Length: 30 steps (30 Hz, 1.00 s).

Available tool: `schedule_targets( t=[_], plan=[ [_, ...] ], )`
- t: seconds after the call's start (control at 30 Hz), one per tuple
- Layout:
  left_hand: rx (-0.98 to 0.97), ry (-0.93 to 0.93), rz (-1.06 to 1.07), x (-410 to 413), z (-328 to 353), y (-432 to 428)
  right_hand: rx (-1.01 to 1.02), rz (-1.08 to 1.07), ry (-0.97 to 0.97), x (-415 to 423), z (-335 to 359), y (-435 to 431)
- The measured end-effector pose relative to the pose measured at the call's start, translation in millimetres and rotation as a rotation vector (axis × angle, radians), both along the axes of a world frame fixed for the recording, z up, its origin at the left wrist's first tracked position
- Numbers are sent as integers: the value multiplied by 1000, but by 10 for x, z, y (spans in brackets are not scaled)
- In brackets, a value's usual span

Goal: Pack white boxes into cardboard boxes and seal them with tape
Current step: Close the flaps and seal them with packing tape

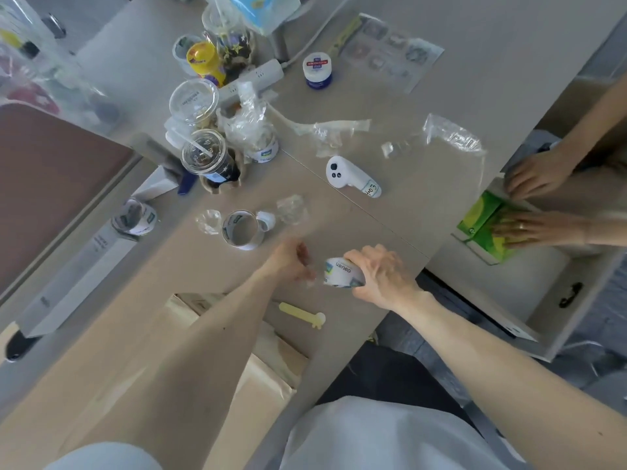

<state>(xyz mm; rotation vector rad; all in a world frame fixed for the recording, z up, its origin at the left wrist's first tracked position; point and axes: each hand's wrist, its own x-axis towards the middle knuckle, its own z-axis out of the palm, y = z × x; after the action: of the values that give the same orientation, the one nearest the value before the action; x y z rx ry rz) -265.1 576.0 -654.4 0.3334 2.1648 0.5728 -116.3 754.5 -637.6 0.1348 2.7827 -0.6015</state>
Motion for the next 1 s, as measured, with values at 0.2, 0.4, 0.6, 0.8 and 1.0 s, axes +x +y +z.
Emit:
schedule_targets(
  t=[0.2,0.4,0.6,0.8,1.0],
  plan=[
    [-216,254,-49,59,41,65,-12,39,37,-43,-48,-26],
    [-346,339,-136,110,134,60,-38,49,25,-8,-47,31],
    [-326,405,-67,46,381,-43,-49,49,-53,-24,-32,61],
    [-30,832,272,115,1147,-322,-368,58,-92,-195,321,50],
    [112,1028,471,606,1264,-1423,-482,213,257,-486,937,-898]
  ],
)
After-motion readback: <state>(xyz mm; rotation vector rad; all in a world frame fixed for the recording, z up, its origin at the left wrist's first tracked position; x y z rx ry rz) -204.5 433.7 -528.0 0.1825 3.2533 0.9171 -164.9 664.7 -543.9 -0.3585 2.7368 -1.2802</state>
